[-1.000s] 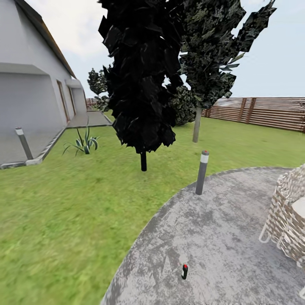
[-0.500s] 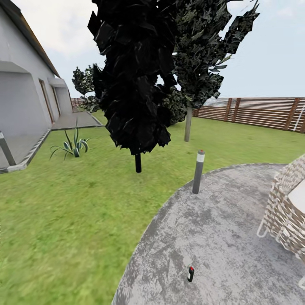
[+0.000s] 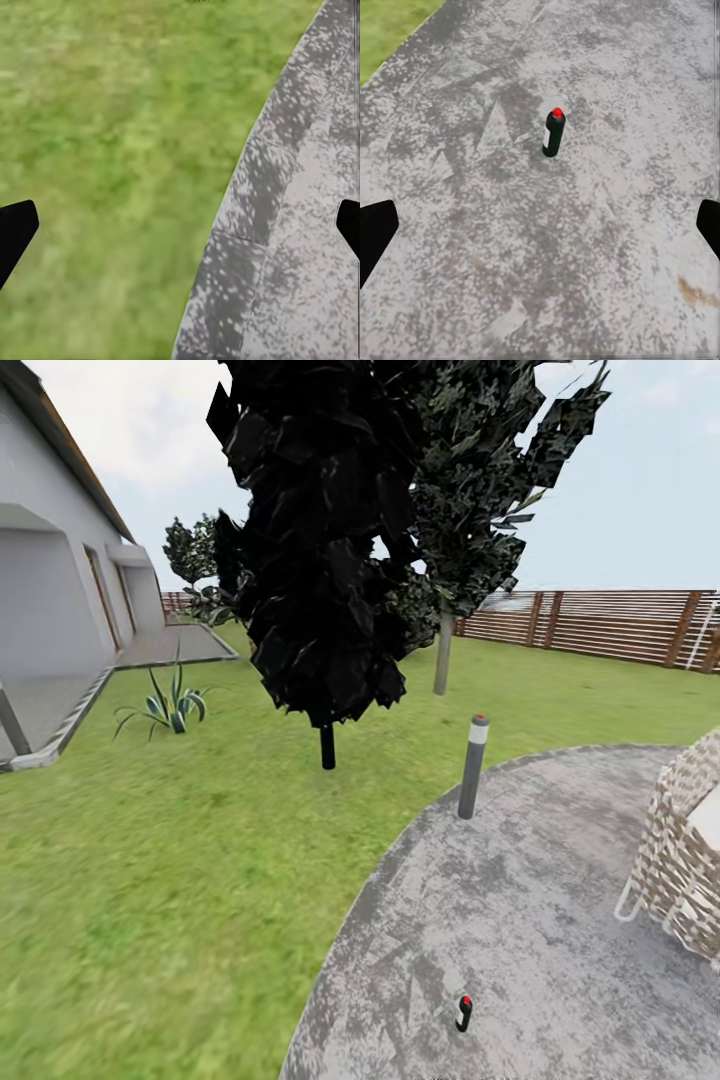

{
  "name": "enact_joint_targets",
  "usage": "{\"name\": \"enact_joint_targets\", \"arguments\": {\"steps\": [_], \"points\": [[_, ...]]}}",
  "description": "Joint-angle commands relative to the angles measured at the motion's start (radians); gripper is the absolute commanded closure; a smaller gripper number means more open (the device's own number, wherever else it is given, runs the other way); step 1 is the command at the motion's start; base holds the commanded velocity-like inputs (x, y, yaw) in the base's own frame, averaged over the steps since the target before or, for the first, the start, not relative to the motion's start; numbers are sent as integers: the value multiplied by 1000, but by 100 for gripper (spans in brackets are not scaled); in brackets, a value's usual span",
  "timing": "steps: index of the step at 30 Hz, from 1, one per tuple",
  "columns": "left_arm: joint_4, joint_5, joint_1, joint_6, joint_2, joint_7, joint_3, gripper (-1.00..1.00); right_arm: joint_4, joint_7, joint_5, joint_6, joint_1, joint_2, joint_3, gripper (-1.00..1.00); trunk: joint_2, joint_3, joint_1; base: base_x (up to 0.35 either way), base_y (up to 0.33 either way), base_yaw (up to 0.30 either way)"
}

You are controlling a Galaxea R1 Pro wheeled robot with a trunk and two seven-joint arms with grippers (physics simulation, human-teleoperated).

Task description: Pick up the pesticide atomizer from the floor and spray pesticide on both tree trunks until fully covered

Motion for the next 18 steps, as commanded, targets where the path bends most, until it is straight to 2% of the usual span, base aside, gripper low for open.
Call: {"name": "enact_joint_targets", "arguments": {"steps": [1, 18], "points": [[1, 4, 0, -3, 0, 1, -1, -100, 1, 0, 0, -3, -1, 0, 0, -100, -1, -1, 0, 1, 2, -253], [1, 2, 0, -3, -1, 1, -1, -100, 1, 0, 0, -4, -1, 0, -1, -100, -1, -1, 0, 0, 0, -292]]}}
